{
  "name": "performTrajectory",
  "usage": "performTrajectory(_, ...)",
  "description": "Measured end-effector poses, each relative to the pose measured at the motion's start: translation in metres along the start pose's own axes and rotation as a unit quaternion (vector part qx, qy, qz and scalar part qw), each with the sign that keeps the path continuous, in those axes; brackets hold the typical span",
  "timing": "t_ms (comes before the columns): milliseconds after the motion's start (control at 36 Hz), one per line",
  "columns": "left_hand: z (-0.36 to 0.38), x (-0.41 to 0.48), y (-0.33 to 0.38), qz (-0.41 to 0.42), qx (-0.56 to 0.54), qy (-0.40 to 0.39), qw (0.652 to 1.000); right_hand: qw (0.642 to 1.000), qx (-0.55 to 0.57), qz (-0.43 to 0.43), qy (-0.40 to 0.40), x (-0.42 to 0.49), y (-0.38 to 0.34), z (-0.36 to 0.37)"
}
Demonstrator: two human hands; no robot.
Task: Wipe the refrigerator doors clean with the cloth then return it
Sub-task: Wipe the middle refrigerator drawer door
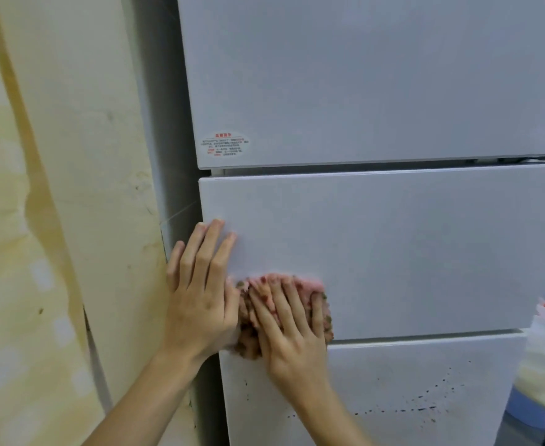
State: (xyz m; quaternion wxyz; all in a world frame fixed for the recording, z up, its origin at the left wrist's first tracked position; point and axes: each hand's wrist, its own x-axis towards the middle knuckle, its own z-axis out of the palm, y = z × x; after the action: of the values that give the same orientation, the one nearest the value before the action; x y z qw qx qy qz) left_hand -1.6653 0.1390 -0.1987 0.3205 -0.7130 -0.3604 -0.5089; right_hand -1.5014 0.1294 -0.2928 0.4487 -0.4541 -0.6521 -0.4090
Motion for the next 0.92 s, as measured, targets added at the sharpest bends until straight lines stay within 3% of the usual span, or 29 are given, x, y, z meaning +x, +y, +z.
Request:
performTrajectory(222, -0.004, -0.004, -0.014, 0.018, 0.025, -0.010, 0.999, 0.998, -0.015, -0.050, -0.021, 0.026, 0.016, -0.009)
performTrajectory(389, -0.003, 0.001, -0.023, 0.033, 0.025, 0.002, 0.999, 0.996, 0.002, 0.039, 0.082, 0.139, 0.012, -0.021)
performTrajectory(500, -0.003, 0.001, -0.029, 0.021, 0.024, 0.015, 0.999, 0.992, 0.001, 0.074, 0.105, 0.152, 0.001, -0.017)
performTrajectory(583, -0.003, 0.000, -0.033, 0.005, 0.021, 0.020, 1.000, 0.996, 0.017, 0.035, 0.081, 0.117, -0.008, -0.011)
performTrajectory(750, 0.000, -0.010, -0.046, -0.007, 0.043, -0.007, 0.999, 0.997, 0.010, -0.060, -0.042, 0.002, -0.018, 0.005)
performTrajectory(917, 0.001, -0.010, -0.054, -0.009, 0.060, 0.003, 0.998, 0.996, 0.000, -0.060, -0.062, 0.024, -0.016, -0.004)
